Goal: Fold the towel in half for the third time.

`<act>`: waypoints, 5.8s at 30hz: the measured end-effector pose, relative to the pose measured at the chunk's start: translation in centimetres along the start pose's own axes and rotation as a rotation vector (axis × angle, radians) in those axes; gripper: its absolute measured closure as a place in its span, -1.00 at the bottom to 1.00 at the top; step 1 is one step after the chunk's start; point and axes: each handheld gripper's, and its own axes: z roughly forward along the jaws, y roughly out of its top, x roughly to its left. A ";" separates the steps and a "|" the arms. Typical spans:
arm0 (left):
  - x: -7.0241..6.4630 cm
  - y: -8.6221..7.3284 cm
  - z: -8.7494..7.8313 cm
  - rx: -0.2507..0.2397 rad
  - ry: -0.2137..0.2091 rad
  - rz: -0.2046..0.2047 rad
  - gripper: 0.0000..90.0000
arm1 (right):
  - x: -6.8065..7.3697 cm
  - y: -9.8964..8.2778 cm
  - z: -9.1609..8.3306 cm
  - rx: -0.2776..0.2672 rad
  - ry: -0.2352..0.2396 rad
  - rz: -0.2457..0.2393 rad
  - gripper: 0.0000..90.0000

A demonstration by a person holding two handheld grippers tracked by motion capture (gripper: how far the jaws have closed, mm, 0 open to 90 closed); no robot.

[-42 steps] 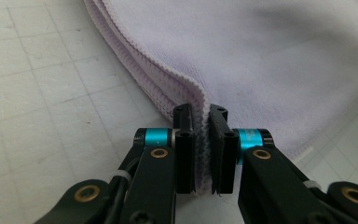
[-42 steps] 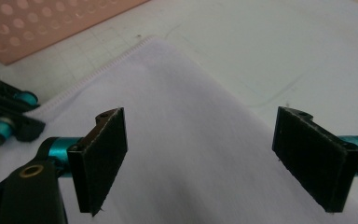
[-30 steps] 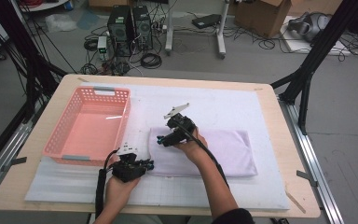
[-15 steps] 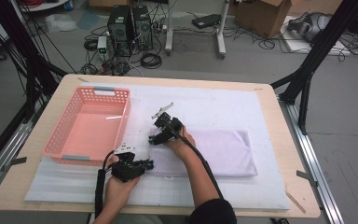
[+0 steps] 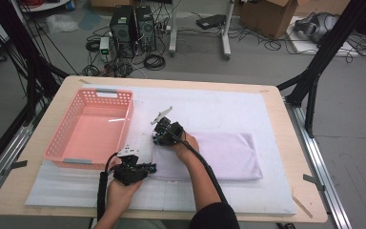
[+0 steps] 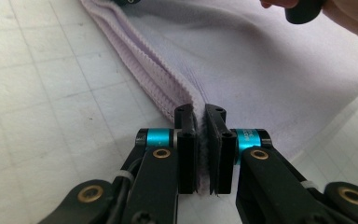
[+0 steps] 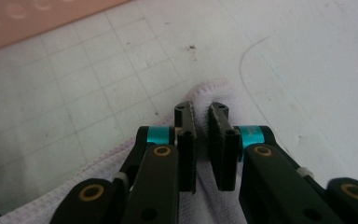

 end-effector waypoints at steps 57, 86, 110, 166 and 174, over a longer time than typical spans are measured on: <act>-17.2 7.5 15.6 0.076 -0.289 0.146 0.84 | -9.9 -18.1 -17.3 -0.296 -0.192 0.273 0.84; -4.5 5.2 3.7 -0.270 -0.125 0.310 -0.48 | -5.9 -22.0 -21.4 -0.291 -0.365 0.371 0.27; -1.9 2.3 1.6 -0.293 -0.040 0.354 -0.50 | -2.5 -23.7 -18.4 -0.188 -0.209 0.471 0.48; -1.4 2.2 1.9 -0.265 -0.017 0.317 -0.48 | -2.3 -23.5 -20.2 -0.247 -0.270 0.380 0.34; -1.1 2.3 1.5 -0.282 -0.007 0.303 -0.49 | -4.0 -25.3 -20.8 -0.121 -0.356 0.527 0.21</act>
